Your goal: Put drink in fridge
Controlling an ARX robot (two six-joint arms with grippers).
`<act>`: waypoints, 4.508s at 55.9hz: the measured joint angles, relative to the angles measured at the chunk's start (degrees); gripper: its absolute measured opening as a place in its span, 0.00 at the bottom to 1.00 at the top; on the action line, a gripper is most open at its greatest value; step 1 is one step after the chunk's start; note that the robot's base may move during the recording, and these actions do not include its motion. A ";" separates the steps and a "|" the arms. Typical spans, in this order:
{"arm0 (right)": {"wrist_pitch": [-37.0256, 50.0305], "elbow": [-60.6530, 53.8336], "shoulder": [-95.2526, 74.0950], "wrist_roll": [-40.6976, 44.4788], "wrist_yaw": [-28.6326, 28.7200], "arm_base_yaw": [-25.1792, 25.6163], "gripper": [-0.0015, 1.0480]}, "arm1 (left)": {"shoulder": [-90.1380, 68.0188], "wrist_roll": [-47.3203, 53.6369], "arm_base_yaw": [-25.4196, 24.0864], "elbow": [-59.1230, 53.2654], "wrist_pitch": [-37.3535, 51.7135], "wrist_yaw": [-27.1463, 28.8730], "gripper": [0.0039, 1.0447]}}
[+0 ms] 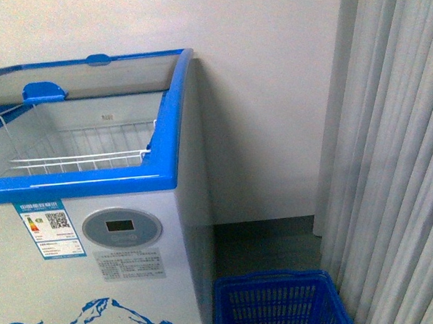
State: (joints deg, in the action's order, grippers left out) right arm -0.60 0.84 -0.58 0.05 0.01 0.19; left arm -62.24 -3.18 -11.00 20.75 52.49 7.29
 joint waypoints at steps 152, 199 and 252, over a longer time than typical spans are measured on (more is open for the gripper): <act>20.37 -0.63 -3.56 5.60 2.89 1.75 0.40 | 51.06 2.91 10.91 -19.96 -41.07 -7.28 0.92; 58.38 25.42 -80.06 15.76 -2.84 -7.87 0.40 | 51.10 2.91 10.91 -19.96 -41.07 -7.28 0.92; 24.57 112.28 -131.47 35.06 -3.15 -22.62 0.40 | 51.10 2.91 10.91 -19.96 -41.07 -7.28 0.92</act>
State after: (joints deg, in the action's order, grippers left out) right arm 23.97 113.12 -132.05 35.11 -3.14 -22.44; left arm -11.14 -0.27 -0.10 0.80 11.42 0.01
